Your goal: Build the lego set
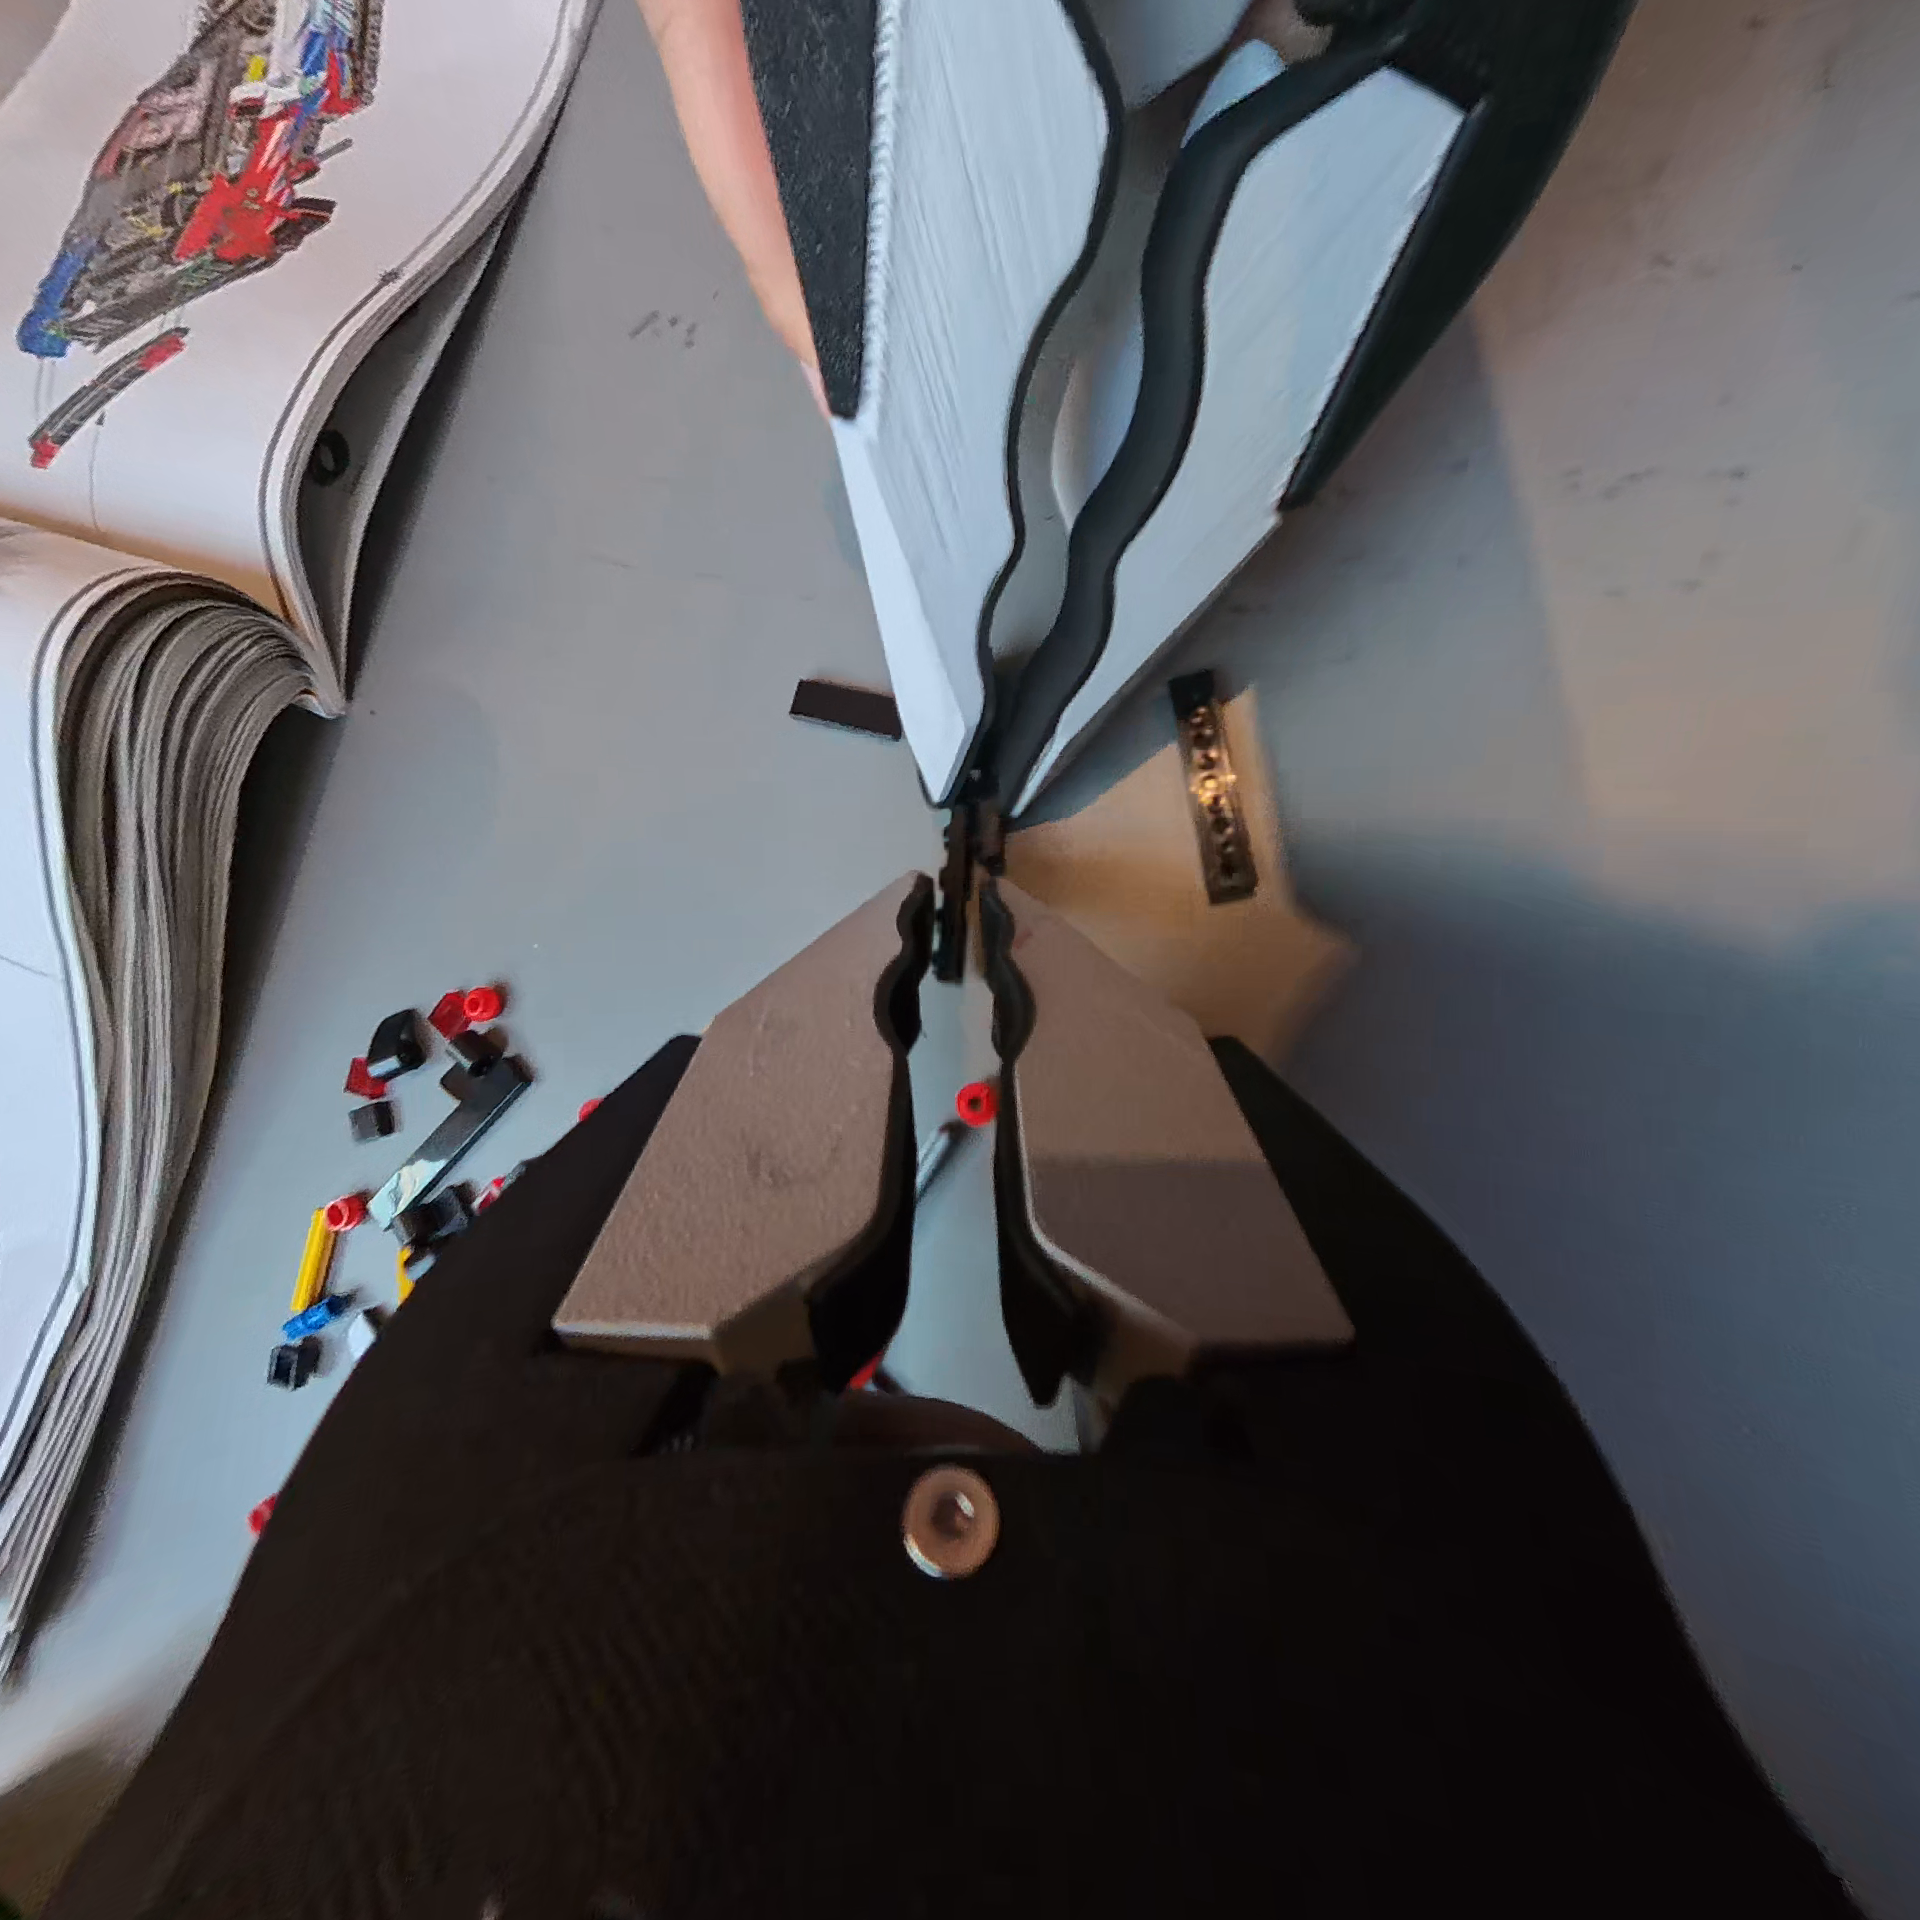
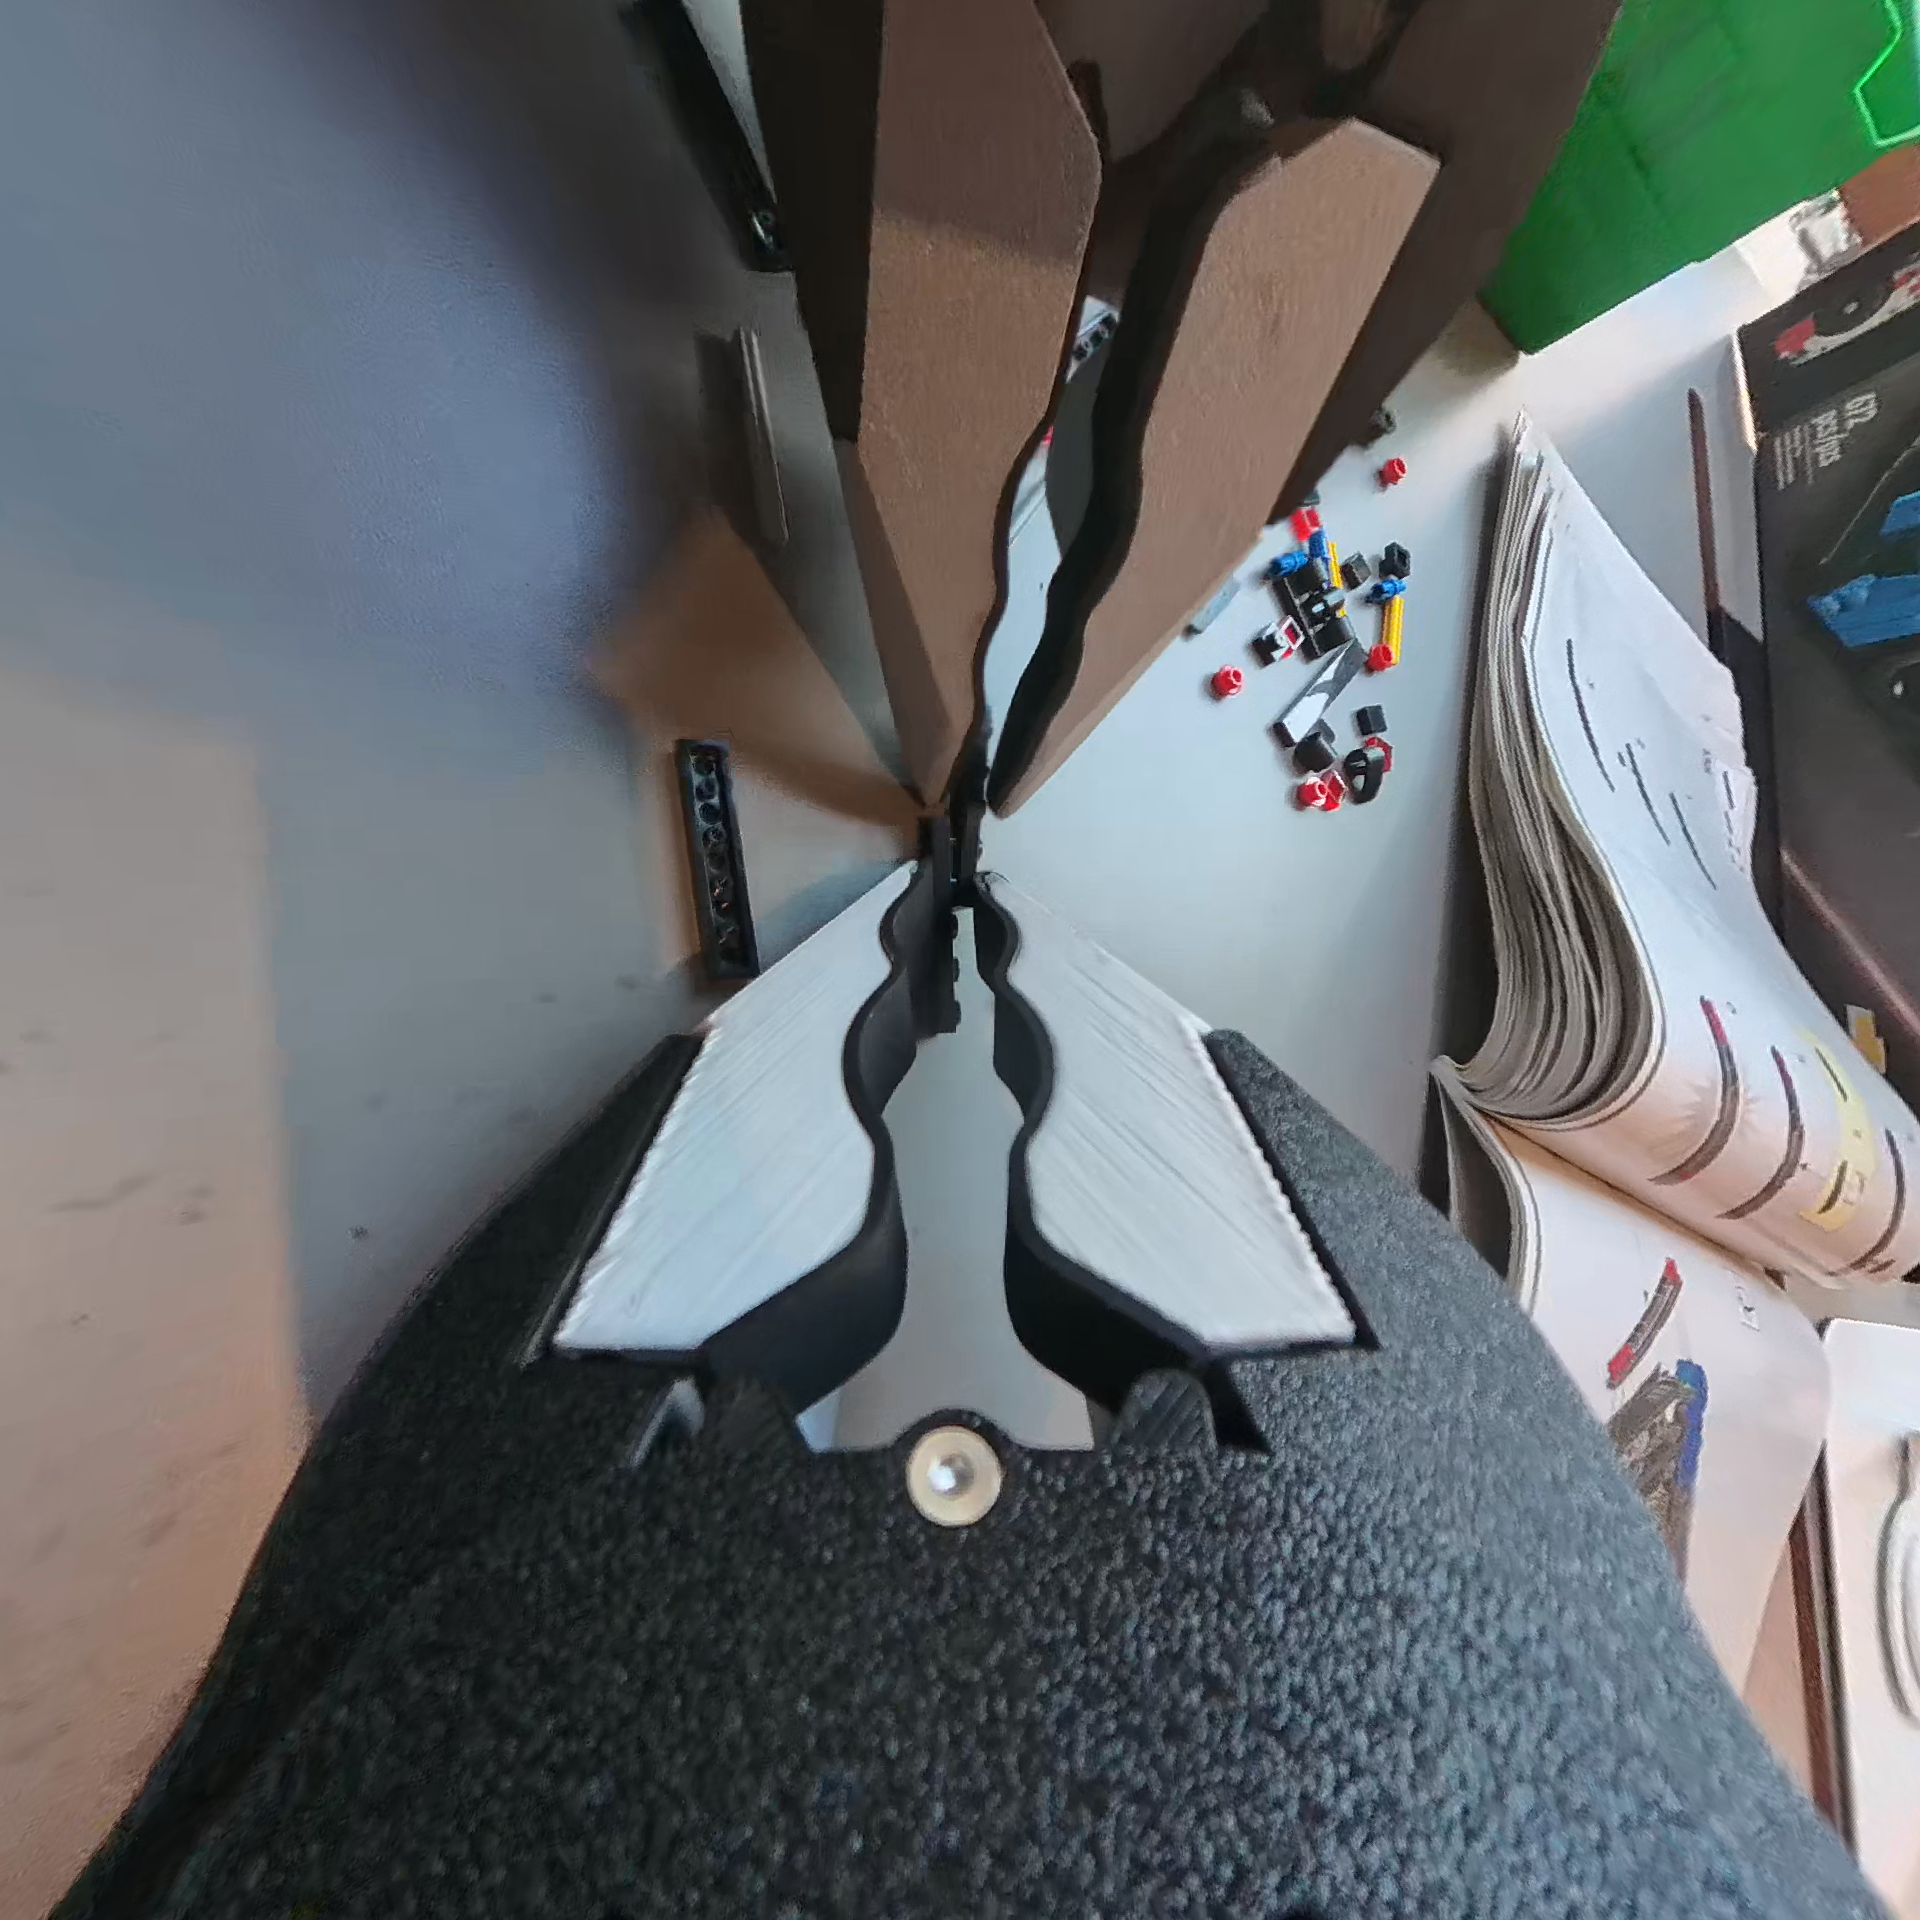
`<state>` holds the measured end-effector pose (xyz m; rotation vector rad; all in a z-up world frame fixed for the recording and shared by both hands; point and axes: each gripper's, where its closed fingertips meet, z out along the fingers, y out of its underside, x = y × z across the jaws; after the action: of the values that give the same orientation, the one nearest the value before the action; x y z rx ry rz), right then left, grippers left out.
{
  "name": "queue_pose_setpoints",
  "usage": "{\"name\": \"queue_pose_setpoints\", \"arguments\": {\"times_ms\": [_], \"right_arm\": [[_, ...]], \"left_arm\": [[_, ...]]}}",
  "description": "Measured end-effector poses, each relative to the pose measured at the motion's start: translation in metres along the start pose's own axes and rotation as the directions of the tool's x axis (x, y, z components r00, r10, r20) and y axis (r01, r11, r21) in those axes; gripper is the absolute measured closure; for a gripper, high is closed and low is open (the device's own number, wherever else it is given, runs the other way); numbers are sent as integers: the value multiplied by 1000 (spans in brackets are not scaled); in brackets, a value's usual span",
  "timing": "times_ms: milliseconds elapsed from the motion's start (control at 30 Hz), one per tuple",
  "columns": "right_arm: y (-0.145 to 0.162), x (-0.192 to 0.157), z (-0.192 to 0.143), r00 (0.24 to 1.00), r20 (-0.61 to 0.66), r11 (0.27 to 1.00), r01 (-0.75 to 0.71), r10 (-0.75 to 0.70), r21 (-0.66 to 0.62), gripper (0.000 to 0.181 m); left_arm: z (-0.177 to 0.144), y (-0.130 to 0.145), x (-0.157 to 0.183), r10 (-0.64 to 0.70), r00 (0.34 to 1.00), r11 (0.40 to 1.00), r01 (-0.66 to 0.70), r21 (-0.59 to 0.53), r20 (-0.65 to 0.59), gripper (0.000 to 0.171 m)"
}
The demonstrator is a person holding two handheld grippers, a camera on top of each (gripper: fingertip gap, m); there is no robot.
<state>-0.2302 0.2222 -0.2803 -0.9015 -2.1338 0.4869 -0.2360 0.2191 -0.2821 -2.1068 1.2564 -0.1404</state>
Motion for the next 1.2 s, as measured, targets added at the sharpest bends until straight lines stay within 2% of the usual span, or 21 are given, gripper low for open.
{"name": "queue_pose_setpoints", "arguments": {"times_ms": [267,433,833,1000,1200], "right_arm": [[0,1,0,1000,-13,1000,-5,5,9,174],[-1,1,-1,998,-51,999,46,-45,4,174],[0,2,0,997,66,999,-28,29,-25,171],[1,7,0,997,48,998,-53,54,-23,160],[1,6,-1,996,48,997,-68,69,-20,162]], "left_arm": [[0,2,0,-16,1000,1000,16,21,-22,170],[0,0,0,-6,999,1000,6,8,-32,170],[-2,-1,1,11,999,1000,-12,-10,-44,170],[-1,0,2,-134,983,991,135,0,-122,170],[0,1,0,-247,952,968,253,8,-179,170]]}}
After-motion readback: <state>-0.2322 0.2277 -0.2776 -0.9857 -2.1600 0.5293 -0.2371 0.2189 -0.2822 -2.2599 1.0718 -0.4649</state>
